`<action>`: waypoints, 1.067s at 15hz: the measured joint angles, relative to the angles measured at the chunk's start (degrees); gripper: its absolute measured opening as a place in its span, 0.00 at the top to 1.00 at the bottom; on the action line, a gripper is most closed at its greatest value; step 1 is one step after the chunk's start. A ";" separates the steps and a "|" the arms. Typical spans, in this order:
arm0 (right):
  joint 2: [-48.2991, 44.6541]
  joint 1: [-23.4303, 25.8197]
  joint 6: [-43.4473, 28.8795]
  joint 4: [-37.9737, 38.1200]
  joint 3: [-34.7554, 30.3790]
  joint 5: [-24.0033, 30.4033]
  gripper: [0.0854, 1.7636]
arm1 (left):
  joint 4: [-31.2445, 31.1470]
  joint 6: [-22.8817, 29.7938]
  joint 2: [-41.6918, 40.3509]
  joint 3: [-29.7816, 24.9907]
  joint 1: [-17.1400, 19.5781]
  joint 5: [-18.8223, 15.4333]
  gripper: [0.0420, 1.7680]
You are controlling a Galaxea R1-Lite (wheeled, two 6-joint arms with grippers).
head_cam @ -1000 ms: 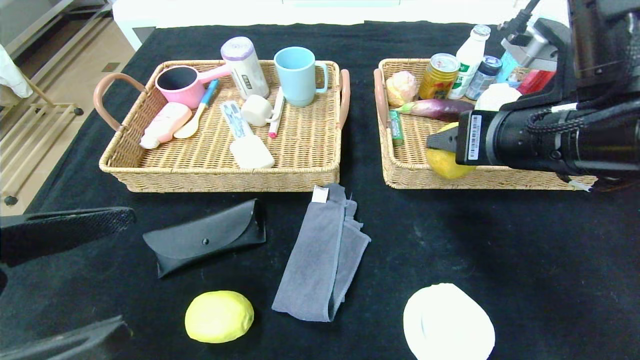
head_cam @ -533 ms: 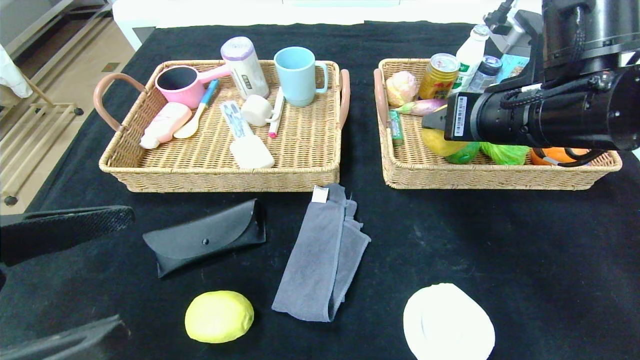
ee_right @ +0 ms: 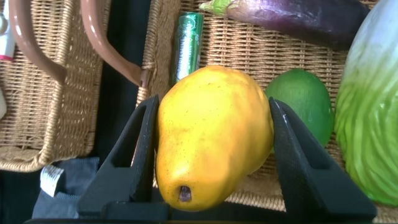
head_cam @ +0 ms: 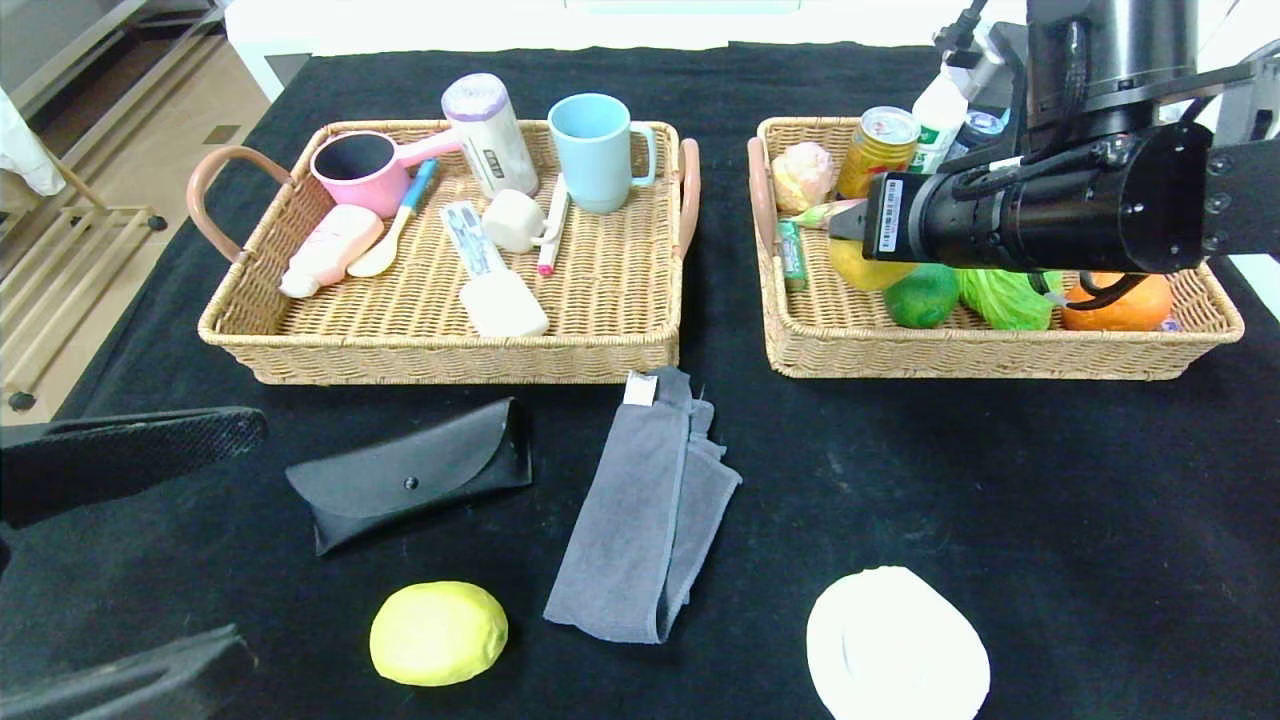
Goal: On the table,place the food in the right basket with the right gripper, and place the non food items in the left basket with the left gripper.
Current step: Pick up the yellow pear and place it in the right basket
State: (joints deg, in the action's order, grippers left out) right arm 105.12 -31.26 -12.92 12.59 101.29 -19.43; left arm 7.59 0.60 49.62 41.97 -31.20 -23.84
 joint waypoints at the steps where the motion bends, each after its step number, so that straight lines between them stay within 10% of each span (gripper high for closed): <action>1: 0.65 0.17 -0.02 -0.02 0.44 -0.05 0.37 | 0.00 0.00 0.00 0.02 0.00 0.00 0.03; 9: 3.25 0.98 0.16 -0.02 2.56 0.00 0.37 | 0.04 0.04 -0.06 0.04 0.02 -0.02 0.03; 16: 3.34 1.28 0.17 0.11 2.54 0.01 0.17 | 0.09 -0.02 -0.04 -0.11 0.09 0.00 0.03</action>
State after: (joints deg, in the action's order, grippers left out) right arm 108.46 -29.98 -12.75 12.70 103.83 -19.42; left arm 7.68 0.57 49.58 41.86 -31.11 -23.84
